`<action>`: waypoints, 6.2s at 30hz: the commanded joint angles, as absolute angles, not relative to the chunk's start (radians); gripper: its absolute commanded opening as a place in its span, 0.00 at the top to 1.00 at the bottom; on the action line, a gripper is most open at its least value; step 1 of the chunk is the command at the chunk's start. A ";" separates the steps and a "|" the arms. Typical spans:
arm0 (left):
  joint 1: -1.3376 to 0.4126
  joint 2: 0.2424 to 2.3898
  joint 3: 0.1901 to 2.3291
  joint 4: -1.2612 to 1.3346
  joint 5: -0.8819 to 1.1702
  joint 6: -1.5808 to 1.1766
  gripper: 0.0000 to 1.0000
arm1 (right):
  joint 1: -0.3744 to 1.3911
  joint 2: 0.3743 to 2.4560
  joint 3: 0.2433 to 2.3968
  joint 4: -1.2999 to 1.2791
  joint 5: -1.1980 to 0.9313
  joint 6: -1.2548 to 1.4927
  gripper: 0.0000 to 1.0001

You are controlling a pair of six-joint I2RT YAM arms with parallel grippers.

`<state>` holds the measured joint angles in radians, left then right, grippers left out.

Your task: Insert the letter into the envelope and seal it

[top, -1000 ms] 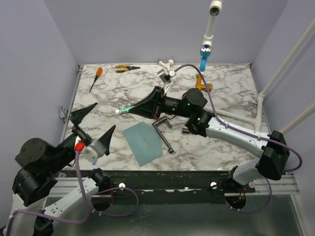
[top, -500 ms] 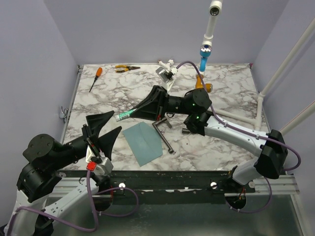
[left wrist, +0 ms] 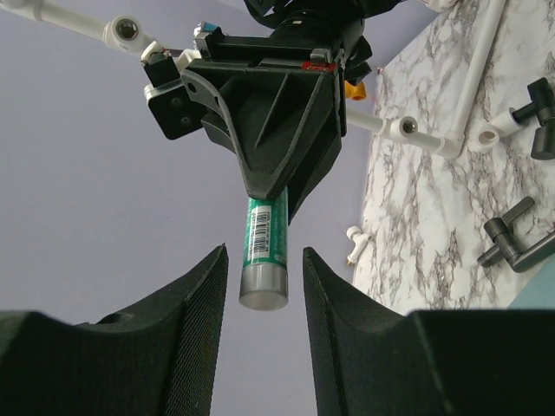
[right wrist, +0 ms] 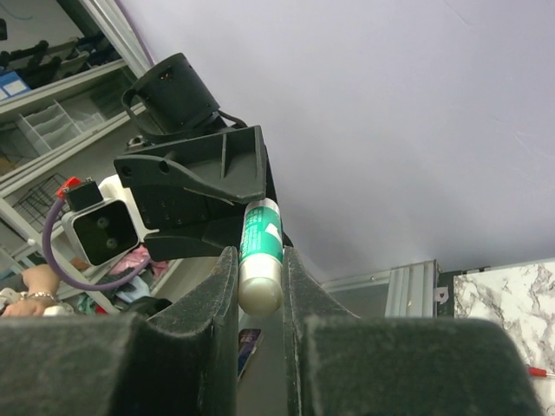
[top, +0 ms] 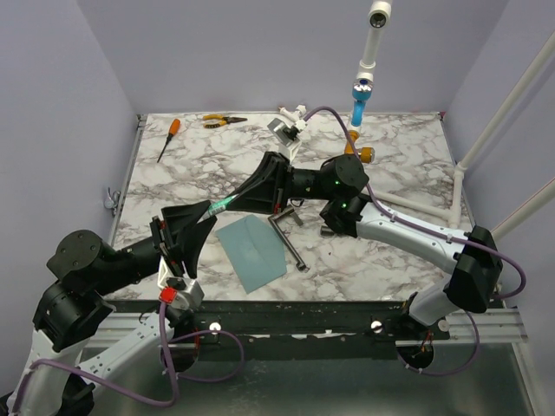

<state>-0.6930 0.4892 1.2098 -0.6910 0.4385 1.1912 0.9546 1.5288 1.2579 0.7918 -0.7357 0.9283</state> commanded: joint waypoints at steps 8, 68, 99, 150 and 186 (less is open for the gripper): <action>-0.689 0.509 1.221 -0.701 0.461 1.204 0.99 | 0.966 1.555 1.294 0.829 -0.791 0.952 1.00; -0.539 1.476 1.051 -0.811 0.222 0.020 1.00 | 0.966 1.705 0.935 0.034 -0.407 0.569 0.99; -0.656 1.741 1.284 -1.029 0.247 0.042 1.00 | 1.040 1.951 1.072 -0.154 -0.084 0.497 0.99; -0.669 1.774 1.208 -0.842 0.035 0.091 1.00 | 1.077 1.959 1.068 -0.158 -0.045 0.460 0.99; -0.802 1.714 1.176 -1.104 0.513 0.146 1.00 | 1.078 1.970 1.074 -0.151 -0.055 0.454 0.99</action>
<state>-0.5953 1.6848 1.2095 -0.9520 0.0471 -0.0166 1.0241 1.8709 1.0779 -0.1802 -0.1413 0.7330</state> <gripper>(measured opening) 0.149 0.006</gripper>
